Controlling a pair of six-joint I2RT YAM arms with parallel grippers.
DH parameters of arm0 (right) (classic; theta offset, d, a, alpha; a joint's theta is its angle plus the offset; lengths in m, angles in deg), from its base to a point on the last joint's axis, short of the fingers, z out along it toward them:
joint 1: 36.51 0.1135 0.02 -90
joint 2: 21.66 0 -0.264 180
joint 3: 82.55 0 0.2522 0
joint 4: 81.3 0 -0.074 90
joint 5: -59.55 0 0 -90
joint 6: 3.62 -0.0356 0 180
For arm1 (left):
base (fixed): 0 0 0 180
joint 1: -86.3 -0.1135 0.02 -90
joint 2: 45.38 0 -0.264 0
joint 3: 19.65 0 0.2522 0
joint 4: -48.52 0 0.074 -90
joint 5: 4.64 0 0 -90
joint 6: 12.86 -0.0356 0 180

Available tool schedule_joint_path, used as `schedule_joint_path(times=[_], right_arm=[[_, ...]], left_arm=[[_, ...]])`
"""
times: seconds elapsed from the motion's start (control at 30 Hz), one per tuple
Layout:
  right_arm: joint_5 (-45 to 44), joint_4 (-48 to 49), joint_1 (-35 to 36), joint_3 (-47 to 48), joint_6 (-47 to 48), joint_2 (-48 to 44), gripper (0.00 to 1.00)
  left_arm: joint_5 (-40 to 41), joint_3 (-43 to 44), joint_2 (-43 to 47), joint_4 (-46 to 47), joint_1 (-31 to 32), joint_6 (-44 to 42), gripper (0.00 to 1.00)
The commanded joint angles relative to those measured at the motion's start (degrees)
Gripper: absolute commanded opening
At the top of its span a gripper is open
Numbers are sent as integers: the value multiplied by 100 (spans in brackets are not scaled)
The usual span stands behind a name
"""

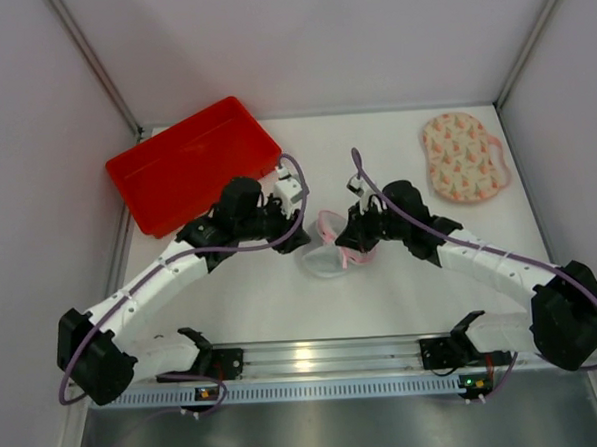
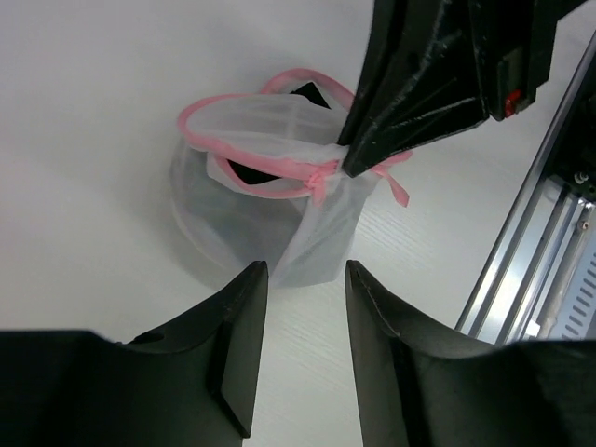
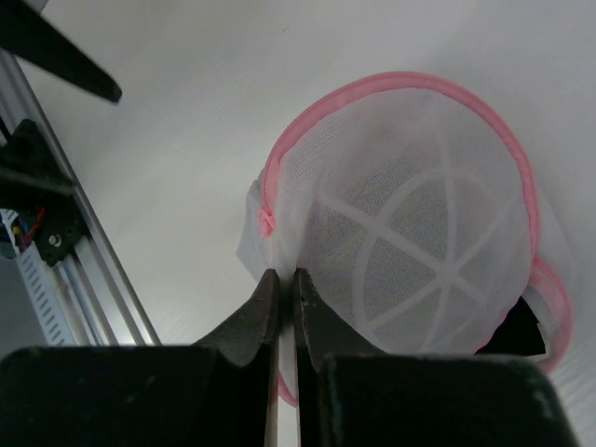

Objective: Place the bra in the laundry bag and zip it closed
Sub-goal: Zip the zipper on the laundry bag.

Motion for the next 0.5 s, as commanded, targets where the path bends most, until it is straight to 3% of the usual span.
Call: schedule_joint_path(times=[0.0, 0.47], right_arm=[[109, 176, 20, 234, -935, 104, 0], [109, 123, 20, 269, -1226, 140, 0]], left_arm=[[424, -68, -150, 30, 489, -194, 44], [1110, 459, -1091, 38, 1272, -308, 45]])
